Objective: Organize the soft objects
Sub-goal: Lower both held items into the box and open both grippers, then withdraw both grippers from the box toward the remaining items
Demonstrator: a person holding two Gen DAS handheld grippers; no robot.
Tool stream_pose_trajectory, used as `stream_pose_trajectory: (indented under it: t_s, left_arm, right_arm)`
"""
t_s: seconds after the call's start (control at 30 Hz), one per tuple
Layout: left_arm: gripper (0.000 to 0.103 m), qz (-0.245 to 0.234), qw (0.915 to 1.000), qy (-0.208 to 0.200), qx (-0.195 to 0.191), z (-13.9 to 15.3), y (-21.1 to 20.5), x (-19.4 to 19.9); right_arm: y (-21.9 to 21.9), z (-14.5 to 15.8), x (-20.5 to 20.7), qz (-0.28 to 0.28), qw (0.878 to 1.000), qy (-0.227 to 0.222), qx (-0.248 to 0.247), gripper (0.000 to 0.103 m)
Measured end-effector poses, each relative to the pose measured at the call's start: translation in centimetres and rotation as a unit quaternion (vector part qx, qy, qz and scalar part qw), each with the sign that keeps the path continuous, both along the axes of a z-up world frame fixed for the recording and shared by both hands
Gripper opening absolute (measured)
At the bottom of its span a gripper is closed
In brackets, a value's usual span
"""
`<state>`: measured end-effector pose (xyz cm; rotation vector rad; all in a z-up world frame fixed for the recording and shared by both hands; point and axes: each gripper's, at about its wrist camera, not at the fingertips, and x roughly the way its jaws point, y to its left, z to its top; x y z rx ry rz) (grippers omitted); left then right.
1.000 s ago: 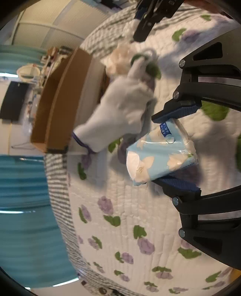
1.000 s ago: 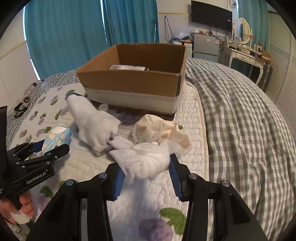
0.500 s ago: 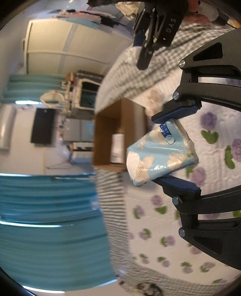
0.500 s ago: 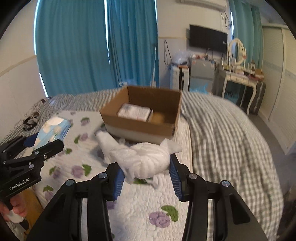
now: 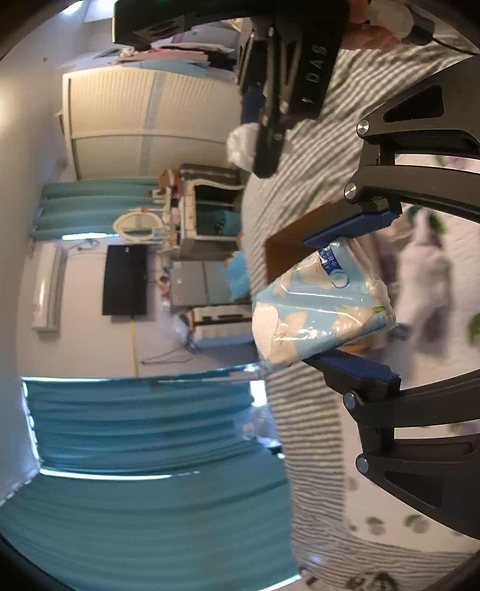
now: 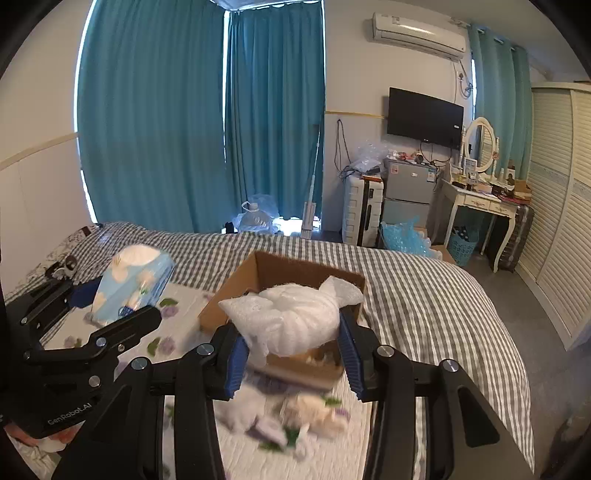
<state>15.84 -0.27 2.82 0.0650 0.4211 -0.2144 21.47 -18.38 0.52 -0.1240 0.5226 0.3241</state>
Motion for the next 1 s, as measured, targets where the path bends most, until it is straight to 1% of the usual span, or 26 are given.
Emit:
stream_pose_trajectory:
  t_s: [0.07, 0.13, 0.2, 0.3, 0.37, 0.4, 0.43, 0.47, 0.5, 0.53, 0.57, 0.63, 0.7, 0.8, 0.87, 0.9, 1.0]
  left_arm:
    - [0.055, -0.01, 0.9999, 0.002, -0.002, -0.1, 0.1, 2.8]
    - [0.055, -0.01, 0.9999, 0.001, 0.013, -0.7, -0.2, 5.8]
    - [0.055, -0.019, 0.9994, 0.004, 0.027, -1.7, -0.7, 8.7]
    - [0.056, -0.029, 0.999, 0.019, 0.026, -3.7, -0.9, 12.4]
    - [0.06, -0.035, 0.9986, 0.033, 0.024, -5.3, -1.0, 14.2]
    - [0.06, -0.04, 0.9981, 0.042, 0.02, -6.2, -1.1, 15.1]
    - [0.065, -0.048, 0.9977, 0.047, 0.012, -6.9, -1.1, 15.7]
    - [0.079, -0.056, 0.9972, 0.049, 0.004, -7.6, -1.1, 16.1]
    - [0.084, -0.057, 0.9971, 0.05, 0.001, -8.3, -1.0, 16.5]
    - [0.086, -0.05, 0.9977, 0.046, 0.006, -8.7, -1.1, 16.6]
    - [0.086, -0.042, 0.998, 0.043, 0.016, -9.1, -1.3, 16.8]
    - [0.086, -0.031, 0.9978, 0.044, 0.038, -9.6, -1.7, 16.9]
    - [0.086, -0.026, 0.9975, 0.045, 0.048, -9.8, -1.8, 16.6]
    - [0.086, -0.01, 0.9983, 0.036, 0.045, -8.8, -1.7, 15.6]
    - [0.086, -0.003, 0.9986, 0.032, 0.041, -7.7, -1.2, 14.9]
    - [0.086, 0.0, 0.999, 0.025, 0.038, -6.5, -1.0, 13.9]
    - [0.086, -0.001, 0.9998, 0.006, 0.021, -3.7, 0.3, 10.7]
  right_arm:
    - [0.5, -0.2, 2.9, -0.001, 1.0, 0.003, -0.002, 0.044]
    - [0.6, -0.6, 5.4, 0.0, 1.0, 0.014, 0.005, 0.044]
    - [0.9, -1.7, 8.2, -0.002, 1.0, 0.029, 0.011, 0.044]
    - [1.2, -4.0, 12.1, -0.011, 0.998, 0.053, 0.01, 0.044]
    - [1.0, -5.6, 14.1, -0.018, 0.997, 0.069, 0.017, 0.044]
    - [0.8, -6.3, 14.8, -0.02, 0.997, 0.075, 0.019, 0.046]
    - [0.6, -7.0, 15.4, -0.023, 0.996, 0.078, 0.021, 0.047]
    - [0.5, -7.8, 16.2, -0.031, 0.996, 0.085, 0.022, 0.055]
    - [0.3, -8.4, 16.7, -0.037, 0.995, 0.088, 0.024, 0.074]
    - [0.0, -8.9, 17.1, -0.043, 0.995, 0.09, 0.029, 0.084]
    - [-0.3, -9.3, 17.2, -0.047, 0.994, 0.087, 0.036, 0.09]
    - [-0.7, -9.7, 17.5, -0.046, 0.994, 0.088, 0.042, 0.09]
    - [-1.0, -9.9, 17.4, -0.053, 0.994, 0.087, 0.036, 0.09]
    - [-1.5, -9.3, 16.5, -0.058, 0.994, 0.085, 0.034, 0.09]
    - [-1.9, -8.0, 15.5, -0.059, 0.994, 0.081, 0.034, 0.09]
    - [-2.1, -7.2, 15.1, -0.059, 0.995, 0.079, 0.031, 0.09]
    - [-2.4, -3.3, 12.6, -0.062, 0.996, 0.059, 0.009, 0.09]
